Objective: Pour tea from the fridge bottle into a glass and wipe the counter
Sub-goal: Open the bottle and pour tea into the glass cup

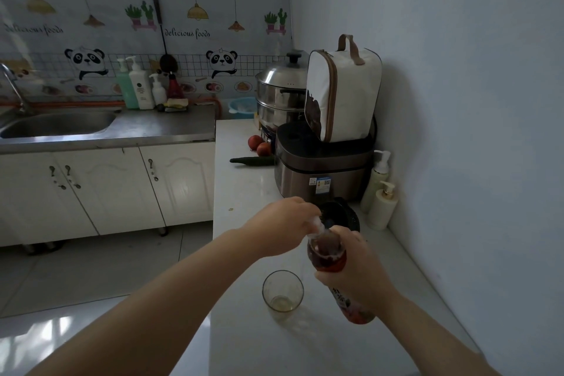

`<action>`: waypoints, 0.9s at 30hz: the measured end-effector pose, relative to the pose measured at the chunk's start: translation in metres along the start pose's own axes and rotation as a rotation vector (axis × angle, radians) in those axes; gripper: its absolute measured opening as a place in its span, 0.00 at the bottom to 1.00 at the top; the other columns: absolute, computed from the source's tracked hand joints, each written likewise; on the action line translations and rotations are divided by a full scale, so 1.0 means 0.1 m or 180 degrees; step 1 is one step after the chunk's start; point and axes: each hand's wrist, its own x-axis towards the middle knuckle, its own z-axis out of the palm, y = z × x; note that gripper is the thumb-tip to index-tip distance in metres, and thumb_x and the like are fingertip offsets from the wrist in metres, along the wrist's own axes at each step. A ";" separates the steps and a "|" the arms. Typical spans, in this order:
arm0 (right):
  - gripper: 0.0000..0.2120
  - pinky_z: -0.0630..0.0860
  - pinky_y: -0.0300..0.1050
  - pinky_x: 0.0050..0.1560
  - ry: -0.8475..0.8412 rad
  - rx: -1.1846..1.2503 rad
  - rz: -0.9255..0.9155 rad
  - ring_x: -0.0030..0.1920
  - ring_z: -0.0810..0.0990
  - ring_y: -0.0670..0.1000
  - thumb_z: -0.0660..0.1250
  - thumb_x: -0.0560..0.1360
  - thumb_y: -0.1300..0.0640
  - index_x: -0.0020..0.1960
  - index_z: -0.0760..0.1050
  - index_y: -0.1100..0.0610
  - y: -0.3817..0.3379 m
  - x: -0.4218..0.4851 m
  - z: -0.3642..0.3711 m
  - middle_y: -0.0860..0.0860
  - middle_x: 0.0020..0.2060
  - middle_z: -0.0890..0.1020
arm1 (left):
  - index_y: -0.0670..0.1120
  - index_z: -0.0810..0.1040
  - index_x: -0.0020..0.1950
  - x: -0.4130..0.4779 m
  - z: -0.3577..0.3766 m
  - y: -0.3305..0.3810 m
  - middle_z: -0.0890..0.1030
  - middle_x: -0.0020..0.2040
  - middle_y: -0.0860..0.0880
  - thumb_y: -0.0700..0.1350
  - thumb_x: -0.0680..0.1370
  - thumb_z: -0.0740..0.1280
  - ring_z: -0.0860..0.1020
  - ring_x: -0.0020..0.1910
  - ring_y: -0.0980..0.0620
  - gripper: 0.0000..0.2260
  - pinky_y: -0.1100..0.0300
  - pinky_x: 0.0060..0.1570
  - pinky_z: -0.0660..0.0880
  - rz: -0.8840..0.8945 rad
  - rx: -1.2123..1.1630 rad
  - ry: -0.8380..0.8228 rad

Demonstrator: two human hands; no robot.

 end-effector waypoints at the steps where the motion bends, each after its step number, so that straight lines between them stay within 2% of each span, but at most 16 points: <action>1: 0.24 0.65 0.29 0.42 -0.0015 -0.0021 0.0012 0.46 0.72 0.41 0.75 0.61 0.51 0.53 0.68 0.46 0.00 0.00 0.00 0.44 0.46 0.74 | 0.46 0.74 0.63 0.01 0.01 0.00 0.77 0.61 0.45 0.46 0.80 0.58 0.75 0.58 0.48 0.13 0.52 0.59 0.74 -0.0070 0.0004 0.0060; 3: 0.24 0.64 0.28 0.42 -0.0024 -0.0033 0.0025 0.45 0.72 0.41 0.75 0.61 0.50 0.53 0.68 0.46 0.01 0.01 0.01 0.44 0.47 0.73 | 0.45 0.75 0.60 0.01 0.03 -0.01 0.77 0.59 0.44 0.52 0.80 0.57 0.75 0.57 0.46 0.16 0.51 0.58 0.73 -0.0158 -0.0031 0.0193; 6: 0.24 0.64 0.28 0.42 -0.0029 -0.0050 -0.0007 0.44 0.71 0.39 0.74 0.62 0.49 0.52 0.66 0.44 0.00 0.01 0.00 0.42 0.46 0.72 | 0.51 0.65 0.71 -0.02 0.04 -0.01 0.68 0.71 0.48 0.52 0.77 0.64 0.71 0.66 0.48 0.23 0.55 0.63 0.70 0.0012 -0.0298 0.0050; 8: 0.24 0.65 0.28 0.42 -0.0015 -0.0071 -0.0036 0.45 0.71 0.41 0.74 0.62 0.49 0.53 0.66 0.46 0.01 0.02 0.00 0.42 0.45 0.72 | 0.53 0.60 0.74 -0.03 0.02 -0.01 0.64 0.73 0.53 0.46 0.76 0.67 0.67 0.69 0.51 0.28 0.59 0.64 0.68 0.0253 -0.0316 0.0040; 10: 0.25 0.66 0.28 0.43 -0.0019 -0.0046 -0.0023 0.45 0.72 0.41 0.74 0.62 0.50 0.54 0.66 0.46 0.01 0.03 0.00 0.43 0.46 0.72 | 0.53 0.65 0.72 -0.02 0.01 -0.02 0.67 0.71 0.53 0.38 0.77 0.65 0.68 0.68 0.52 0.25 0.63 0.62 0.67 0.0396 -0.0156 0.0084; 12: 0.26 0.65 0.28 0.44 -0.0032 -0.0017 -0.0007 0.46 0.71 0.40 0.74 0.61 0.50 0.54 0.66 0.44 0.02 0.04 0.01 0.44 0.48 0.73 | 0.51 0.69 0.70 -0.02 0.01 -0.02 0.70 0.69 0.52 0.34 0.77 0.63 0.70 0.66 0.52 0.23 0.63 0.62 0.69 0.0365 -0.0009 0.0070; 14: 0.27 0.65 0.28 0.43 -0.0043 -0.0035 0.0009 0.46 0.72 0.40 0.74 0.61 0.49 0.55 0.66 0.43 0.05 0.05 0.03 0.45 0.49 0.74 | 0.50 0.69 0.69 0.01 -0.01 0.01 0.71 0.67 0.50 0.36 0.78 0.61 0.71 0.65 0.51 0.21 0.60 0.62 0.71 0.0214 0.0024 0.0036; 17: 0.26 0.66 0.30 0.42 -0.0056 -0.0046 0.0057 0.46 0.73 0.42 0.74 0.61 0.48 0.55 0.66 0.44 0.06 0.05 0.04 0.46 0.49 0.74 | 0.46 0.71 0.67 0.06 -0.05 0.04 0.74 0.64 0.46 0.45 0.81 0.59 0.73 0.62 0.49 0.15 0.57 0.61 0.72 0.0011 0.0131 -0.0098; 19: 0.26 0.66 0.29 0.42 -0.0048 -0.0066 0.0043 0.45 0.72 0.41 0.74 0.61 0.48 0.54 0.66 0.43 0.05 0.04 0.03 0.45 0.49 0.73 | 0.47 0.69 0.69 0.06 -0.04 0.02 0.73 0.65 0.46 0.50 0.79 0.61 0.72 0.64 0.48 0.19 0.55 0.62 0.71 -0.0071 -0.0002 -0.0167; 21: 0.26 0.66 0.29 0.41 -0.0039 -0.0093 0.0054 0.44 0.72 0.40 0.74 0.61 0.48 0.55 0.65 0.43 0.04 0.04 0.02 0.45 0.48 0.73 | 0.51 0.62 0.74 0.02 -0.02 -0.01 0.67 0.72 0.50 0.51 0.77 0.65 0.69 0.67 0.49 0.26 0.56 0.63 0.69 0.0033 -0.0265 -0.0106; 23: 0.25 0.66 0.30 0.41 -0.0038 -0.0098 0.0044 0.44 0.72 0.40 0.73 0.61 0.47 0.53 0.66 0.44 0.05 0.05 0.02 0.45 0.47 0.74 | 0.53 0.60 0.74 0.00 0.00 -0.04 0.64 0.73 0.53 0.45 0.76 0.67 0.68 0.68 0.51 0.28 0.60 0.63 0.68 0.0212 -0.0333 -0.0014; 25: 0.24 0.66 0.29 0.41 -0.0054 -0.0066 0.0042 0.45 0.72 0.40 0.73 0.60 0.48 0.52 0.67 0.44 0.05 0.06 0.03 0.45 0.47 0.75 | 0.53 0.64 0.72 0.00 0.02 -0.06 0.67 0.71 0.53 0.38 0.77 0.65 0.69 0.68 0.52 0.26 0.62 0.64 0.68 0.0304 -0.0198 0.0015; 27: 0.25 0.66 0.29 0.42 -0.0057 -0.0046 0.0042 0.46 0.72 0.41 0.74 0.60 0.49 0.53 0.68 0.44 0.05 0.05 0.04 0.45 0.48 0.75 | 0.52 0.68 0.70 0.01 0.01 -0.05 0.69 0.69 0.52 0.36 0.78 0.63 0.70 0.66 0.52 0.23 0.61 0.64 0.70 0.0277 -0.0052 0.0026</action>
